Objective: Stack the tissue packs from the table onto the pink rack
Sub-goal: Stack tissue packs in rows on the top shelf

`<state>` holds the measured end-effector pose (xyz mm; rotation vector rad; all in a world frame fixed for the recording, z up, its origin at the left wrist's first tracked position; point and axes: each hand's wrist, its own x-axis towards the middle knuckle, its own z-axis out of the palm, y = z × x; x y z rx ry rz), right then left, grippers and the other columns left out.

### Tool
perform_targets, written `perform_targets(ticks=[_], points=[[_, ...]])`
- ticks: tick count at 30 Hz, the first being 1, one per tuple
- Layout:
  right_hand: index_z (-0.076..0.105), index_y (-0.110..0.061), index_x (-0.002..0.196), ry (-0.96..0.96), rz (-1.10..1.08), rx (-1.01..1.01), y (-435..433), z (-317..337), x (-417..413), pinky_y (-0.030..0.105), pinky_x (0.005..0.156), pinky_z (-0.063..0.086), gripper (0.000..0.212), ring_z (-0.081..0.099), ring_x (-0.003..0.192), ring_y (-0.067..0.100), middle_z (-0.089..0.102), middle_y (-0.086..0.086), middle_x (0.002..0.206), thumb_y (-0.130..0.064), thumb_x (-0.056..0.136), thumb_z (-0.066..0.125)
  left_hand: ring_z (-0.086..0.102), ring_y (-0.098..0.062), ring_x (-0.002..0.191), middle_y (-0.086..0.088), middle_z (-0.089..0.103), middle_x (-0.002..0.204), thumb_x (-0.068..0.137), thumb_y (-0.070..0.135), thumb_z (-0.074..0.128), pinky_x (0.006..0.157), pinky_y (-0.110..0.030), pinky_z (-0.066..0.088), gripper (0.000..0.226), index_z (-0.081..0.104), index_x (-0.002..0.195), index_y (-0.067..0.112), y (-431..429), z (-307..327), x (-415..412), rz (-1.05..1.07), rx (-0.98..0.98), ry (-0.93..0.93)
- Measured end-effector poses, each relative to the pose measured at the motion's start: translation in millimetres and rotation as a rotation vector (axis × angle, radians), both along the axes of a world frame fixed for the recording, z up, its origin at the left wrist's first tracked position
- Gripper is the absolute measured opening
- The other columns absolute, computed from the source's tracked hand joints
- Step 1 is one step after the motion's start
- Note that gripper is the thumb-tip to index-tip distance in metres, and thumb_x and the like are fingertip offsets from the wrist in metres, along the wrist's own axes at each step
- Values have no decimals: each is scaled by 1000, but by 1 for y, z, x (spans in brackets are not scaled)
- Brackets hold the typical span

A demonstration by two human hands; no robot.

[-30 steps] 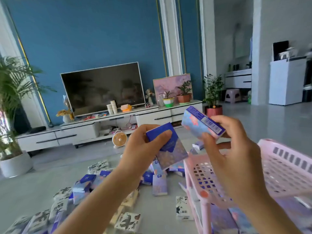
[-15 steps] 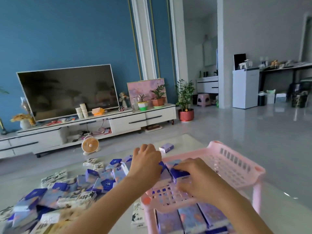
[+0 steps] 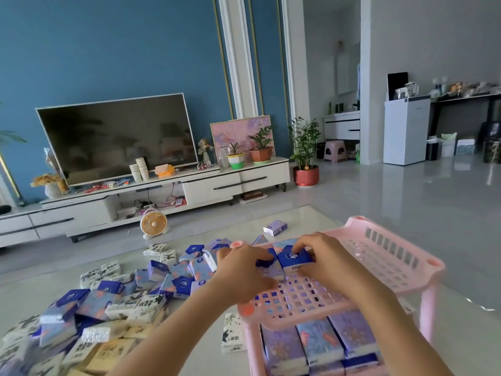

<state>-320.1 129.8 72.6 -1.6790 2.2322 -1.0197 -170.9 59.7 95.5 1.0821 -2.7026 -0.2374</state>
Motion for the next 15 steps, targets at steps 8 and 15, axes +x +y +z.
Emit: perform_targets(ticks=[8, 15], points=[[62, -23, 105, -48, -53, -46, 1, -8, -4, 27, 72, 52, 28, 60, 86, 15, 61, 1, 107, -5, 83, 60, 55, -21, 94, -5, 60, 109, 87, 23, 60, 84, -29, 46, 36, 58, 122, 19, -5, -4, -10, -107, -22, -33], [60, -14, 116, 142, -149, -267, 13, 14, 23, 18, 84, 40, 29, 55, 104, 15, 60, 3, 118, -7, 89, 54, 49, -4, 108, 12, 51, 125, 91, 35, 55, 90, -19, 37, 40, 51, 128, 22, -13, 2, 20, 26, 74, 601]])
